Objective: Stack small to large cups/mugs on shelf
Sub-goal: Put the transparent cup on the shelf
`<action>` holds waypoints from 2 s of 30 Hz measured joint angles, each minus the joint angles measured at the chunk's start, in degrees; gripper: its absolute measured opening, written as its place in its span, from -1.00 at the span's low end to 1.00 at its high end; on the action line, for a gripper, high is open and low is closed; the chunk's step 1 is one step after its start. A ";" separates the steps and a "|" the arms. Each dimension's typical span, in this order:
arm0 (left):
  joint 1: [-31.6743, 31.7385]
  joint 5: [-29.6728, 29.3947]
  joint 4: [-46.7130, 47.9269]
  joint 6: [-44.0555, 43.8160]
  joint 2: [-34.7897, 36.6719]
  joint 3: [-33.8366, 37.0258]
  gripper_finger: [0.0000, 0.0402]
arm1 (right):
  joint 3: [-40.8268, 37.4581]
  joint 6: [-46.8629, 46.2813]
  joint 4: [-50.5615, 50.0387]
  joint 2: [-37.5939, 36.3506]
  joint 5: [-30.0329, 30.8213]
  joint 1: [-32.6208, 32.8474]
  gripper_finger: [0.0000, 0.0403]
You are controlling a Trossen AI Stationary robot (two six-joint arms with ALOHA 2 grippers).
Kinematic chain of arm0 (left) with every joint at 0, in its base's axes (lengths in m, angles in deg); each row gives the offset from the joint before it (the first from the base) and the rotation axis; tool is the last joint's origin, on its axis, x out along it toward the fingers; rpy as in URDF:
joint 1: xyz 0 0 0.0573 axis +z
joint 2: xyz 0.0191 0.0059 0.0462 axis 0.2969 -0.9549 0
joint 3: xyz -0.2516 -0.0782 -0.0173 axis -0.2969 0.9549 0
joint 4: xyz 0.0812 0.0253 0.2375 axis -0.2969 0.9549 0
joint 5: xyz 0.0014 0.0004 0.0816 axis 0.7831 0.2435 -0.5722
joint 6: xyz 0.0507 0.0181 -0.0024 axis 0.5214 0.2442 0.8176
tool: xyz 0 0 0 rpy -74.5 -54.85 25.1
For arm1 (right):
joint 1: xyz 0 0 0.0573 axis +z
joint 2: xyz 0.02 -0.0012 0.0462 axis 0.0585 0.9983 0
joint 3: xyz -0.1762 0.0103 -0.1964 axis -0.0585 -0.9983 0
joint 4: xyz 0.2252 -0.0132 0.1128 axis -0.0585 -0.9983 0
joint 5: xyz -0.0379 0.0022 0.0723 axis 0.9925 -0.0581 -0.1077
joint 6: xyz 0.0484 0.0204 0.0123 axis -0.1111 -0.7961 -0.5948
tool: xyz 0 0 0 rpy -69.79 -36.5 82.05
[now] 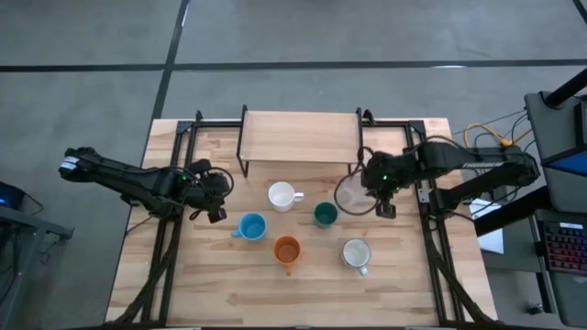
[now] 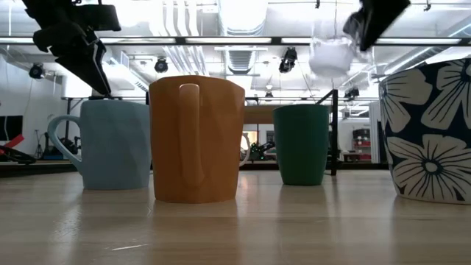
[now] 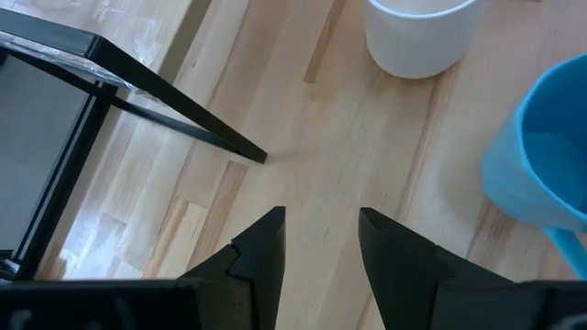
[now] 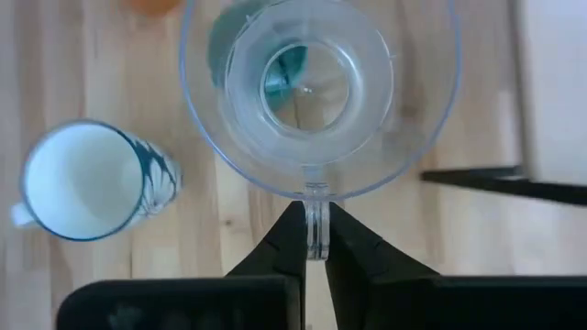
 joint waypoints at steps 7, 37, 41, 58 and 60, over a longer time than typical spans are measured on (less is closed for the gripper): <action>0.00 -0.02 0.00 -0.02 0.02 0.04 -0.38 | 11.76 2.91 -13.04 7.70 2.40 -5.40 -0.93; -0.02 1.41 -0.02 0.96 0.09 0.41 -0.38 | 42.93 18.69 -21.33 25.90 -0.64 -31.06 -0.93; -0.02 1.42 -0.02 0.96 0.09 0.43 -0.38 | 41.63 16.76 -21.33 27.21 -0.20 -32.75 -0.93; -0.02 1.49 -0.04 0.96 0.11 0.46 -0.38 | 40.51 16.45 -21.26 30.34 1.46 -37.98 -0.90; -0.02 1.49 -0.04 0.96 0.11 0.46 -0.38 | 40.49 15.46 -20.46 30.52 1.91 -38.75 -0.90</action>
